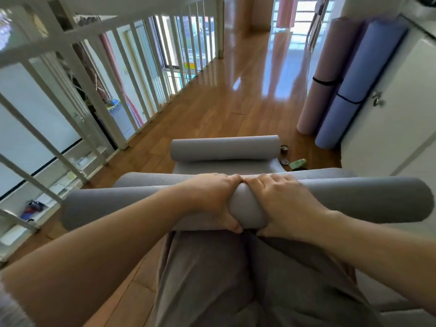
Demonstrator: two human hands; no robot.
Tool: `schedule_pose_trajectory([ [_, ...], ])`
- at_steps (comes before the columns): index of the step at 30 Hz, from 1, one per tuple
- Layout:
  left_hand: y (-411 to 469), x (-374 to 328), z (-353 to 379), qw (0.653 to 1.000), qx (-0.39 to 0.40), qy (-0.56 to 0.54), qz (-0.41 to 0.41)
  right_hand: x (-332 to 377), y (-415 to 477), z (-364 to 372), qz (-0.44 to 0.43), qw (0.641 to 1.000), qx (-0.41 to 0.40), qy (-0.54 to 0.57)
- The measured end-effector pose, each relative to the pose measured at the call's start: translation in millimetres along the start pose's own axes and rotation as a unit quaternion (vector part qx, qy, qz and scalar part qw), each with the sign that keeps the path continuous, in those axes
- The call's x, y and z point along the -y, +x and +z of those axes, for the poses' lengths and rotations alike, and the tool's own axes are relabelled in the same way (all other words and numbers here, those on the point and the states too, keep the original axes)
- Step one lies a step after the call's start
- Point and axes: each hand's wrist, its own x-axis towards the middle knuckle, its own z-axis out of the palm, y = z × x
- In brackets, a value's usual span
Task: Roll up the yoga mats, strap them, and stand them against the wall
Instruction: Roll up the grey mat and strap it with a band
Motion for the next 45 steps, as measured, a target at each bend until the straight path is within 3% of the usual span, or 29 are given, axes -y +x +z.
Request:
schedule_pose_trajectory([
  [3,5,2,-5,1.000,0.010,-0.011,-0.025,-11,16,-10,0.000,0.998,0.049,0.041],
  [6,-2,-7,15,0.987,-0.077,0.133,-0.051,-26,42,-23,-0.014,0.988,0.138,0.074],
  [9,0,-1,22,0.981,-0.123,0.146,-0.044,-30,53,-21,-0.007,0.981,0.176,0.076],
  [10,4,4,18,0.984,-0.117,0.126,-0.041,-27,49,-18,0.006,0.986,0.149,0.070],
  [12,10,11,9,0.992,-0.087,0.078,-0.038,-20,33,1,0.011,1.000,-0.013,0.011],
  [14,17,15,-2,0.997,-0.040,0.053,-0.029,-14,20,22,-0.003,0.989,-0.141,-0.040],
  [15,21,17,-8,0.999,-0.013,0.040,-0.025,-15,22,26,-0.007,0.986,-0.166,-0.034],
  [18,27,20,-18,0.998,0.023,-0.009,-0.052,-23,39,7,-0.002,0.998,-0.064,-0.003],
  [22,16,7,17,0.973,-0.131,0.170,-0.083,-37,53,-5,-0.008,0.999,0.001,0.038],
  [24,16,5,25,0.967,-0.167,0.176,-0.083,-40,59,-7,-0.012,0.999,0.030,0.042],
  [27,14,2,3,0.978,-0.136,0.132,-0.085,-38,59,-21,-0.019,0.997,0.046,0.053],
  [32,-25,-21,-13,0.960,-0.160,0.227,-0.038,-32,23,-51,-0.065,0.997,0.031,0.005],
  [36,-42,-38,11,0.962,-0.106,0.251,-0.025,-9,-6,-33,-0.070,0.995,0.066,0.025],
  [41,-35,-27,22,0.982,-0.091,0.163,-0.013,-8,-9,-23,-0.052,0.992,0.099,0.066],
  [45,-19,-13,1,0.999,-0.001,0.053,-0.006,1,-21,-20,-0.041,0.998,0.049,-0.014],
])
